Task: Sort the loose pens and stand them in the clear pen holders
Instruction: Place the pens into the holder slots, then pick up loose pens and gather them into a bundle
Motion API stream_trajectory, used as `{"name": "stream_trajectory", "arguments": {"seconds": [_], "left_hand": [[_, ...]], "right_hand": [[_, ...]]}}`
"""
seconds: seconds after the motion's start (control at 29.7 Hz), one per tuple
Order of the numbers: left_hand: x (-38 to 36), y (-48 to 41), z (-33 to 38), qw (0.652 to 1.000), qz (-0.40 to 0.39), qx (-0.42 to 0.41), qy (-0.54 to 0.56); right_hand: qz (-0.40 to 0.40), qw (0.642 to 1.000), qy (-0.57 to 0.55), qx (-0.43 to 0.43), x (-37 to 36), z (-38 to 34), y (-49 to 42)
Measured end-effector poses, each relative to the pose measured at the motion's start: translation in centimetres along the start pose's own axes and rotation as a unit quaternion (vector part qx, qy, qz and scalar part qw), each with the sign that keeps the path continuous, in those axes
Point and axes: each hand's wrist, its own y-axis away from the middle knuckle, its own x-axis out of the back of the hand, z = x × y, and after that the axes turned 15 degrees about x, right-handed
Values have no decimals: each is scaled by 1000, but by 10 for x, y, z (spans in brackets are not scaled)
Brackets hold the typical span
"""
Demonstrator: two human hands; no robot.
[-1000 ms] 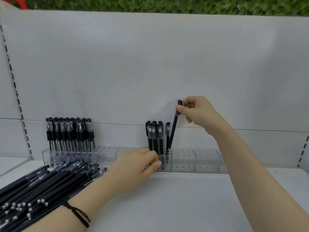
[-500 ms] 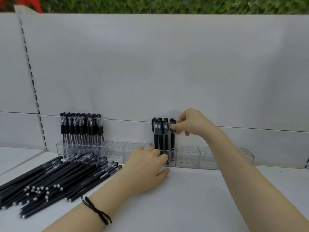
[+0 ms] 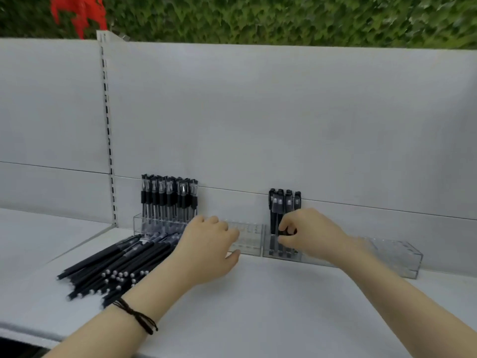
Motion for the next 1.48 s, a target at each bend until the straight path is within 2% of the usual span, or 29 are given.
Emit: {"name": "stream_trajectory", "arguments": {"seconds": [0.13, 0.47, 0.64, 0.77, 0.94, 1.04, 1.34, 1.48], "left_hand": [[5, 14, -54, 999, 6, 15, -30], [-13, 40, -152, 1000, 5, 11, 12], [-16, 33, -167, 998, -23, 5, 59], [-30, 20, -170, 994, -62, 13, 94], [-42, 12, -171, 992, -78, 25, 101], [-44, 17, -175, 985, -100, 39, 132], [-40, 18, -176, 973, -93, 78, 199], [-36, 19, -175, 958, -110, 108, 242]], "right_hand": [[-21, 998, 47, 36, -18, -40, 1], [-43, 998, -48, 17, -48, -118, -47], [-26, 995, -86, -49, -65, -139, -88], [-47, 988, -101, -107, -78, -150, -110], [-57, 984, -52, -163, -87, -158, -126], [-76, 983, -45, -163, -92, -163, -132], [-24, 943, -275, -183, -92, -158, -131], [7, 904, -390, -175, -86, -158, -127]]}}
